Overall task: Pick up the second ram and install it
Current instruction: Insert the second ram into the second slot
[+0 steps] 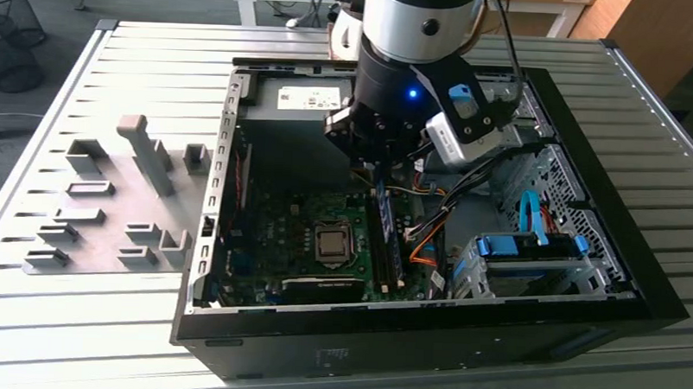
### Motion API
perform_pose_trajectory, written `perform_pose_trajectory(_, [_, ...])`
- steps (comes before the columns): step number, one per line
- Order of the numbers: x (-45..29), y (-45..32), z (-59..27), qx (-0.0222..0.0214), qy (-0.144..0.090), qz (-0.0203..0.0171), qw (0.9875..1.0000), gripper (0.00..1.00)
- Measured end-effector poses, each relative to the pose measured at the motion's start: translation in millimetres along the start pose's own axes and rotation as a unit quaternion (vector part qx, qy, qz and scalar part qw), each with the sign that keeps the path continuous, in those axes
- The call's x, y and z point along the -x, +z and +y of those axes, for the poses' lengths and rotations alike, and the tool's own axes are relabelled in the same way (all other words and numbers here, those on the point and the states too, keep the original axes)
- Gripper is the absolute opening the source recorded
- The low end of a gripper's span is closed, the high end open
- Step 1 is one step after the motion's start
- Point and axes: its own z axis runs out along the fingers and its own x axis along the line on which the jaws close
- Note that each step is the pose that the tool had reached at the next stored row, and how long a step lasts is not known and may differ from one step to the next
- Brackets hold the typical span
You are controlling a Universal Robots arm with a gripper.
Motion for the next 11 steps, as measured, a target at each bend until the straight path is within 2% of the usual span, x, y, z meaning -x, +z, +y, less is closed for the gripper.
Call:
perform_pose_trajectory(6, [0.0,8.3,-3.4,0.0,0.001,0.0,1.0,0.14])
perform_pose_trajectory(11, [0.0,8.6,-3.6,0.0,0.001,0.0,1.0,0.14])
